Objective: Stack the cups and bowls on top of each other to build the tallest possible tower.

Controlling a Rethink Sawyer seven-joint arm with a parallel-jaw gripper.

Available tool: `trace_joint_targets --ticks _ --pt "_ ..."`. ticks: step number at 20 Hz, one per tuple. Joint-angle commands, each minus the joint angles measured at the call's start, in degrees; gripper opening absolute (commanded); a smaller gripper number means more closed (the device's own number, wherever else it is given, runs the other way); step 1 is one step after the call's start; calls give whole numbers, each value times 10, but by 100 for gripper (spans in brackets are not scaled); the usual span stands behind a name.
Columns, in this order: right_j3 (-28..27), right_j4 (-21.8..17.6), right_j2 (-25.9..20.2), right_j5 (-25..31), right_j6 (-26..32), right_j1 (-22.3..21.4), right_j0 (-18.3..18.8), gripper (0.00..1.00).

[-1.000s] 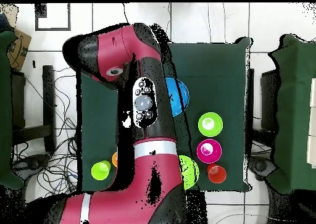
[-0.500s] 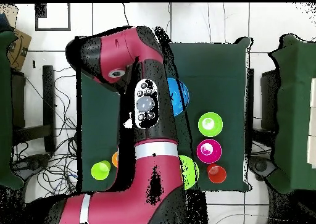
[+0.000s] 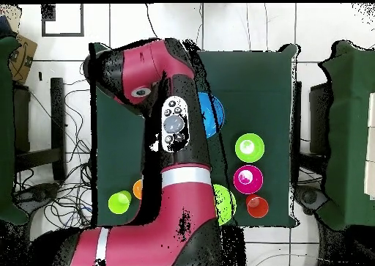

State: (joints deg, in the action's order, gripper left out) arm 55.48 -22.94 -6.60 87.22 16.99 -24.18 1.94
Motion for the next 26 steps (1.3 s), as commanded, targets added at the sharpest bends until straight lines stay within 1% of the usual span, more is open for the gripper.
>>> trace_joint_targets --ticks 1,11,20,26 --pt "59 10 -16 -21 -165 57 4 100" --pt "52 9 -14 -39 -149 74 17 100" --pt "35 7 -12 -53 -153 106 20 100" --pt "29 16 -13 -55 -160 122 24 100"
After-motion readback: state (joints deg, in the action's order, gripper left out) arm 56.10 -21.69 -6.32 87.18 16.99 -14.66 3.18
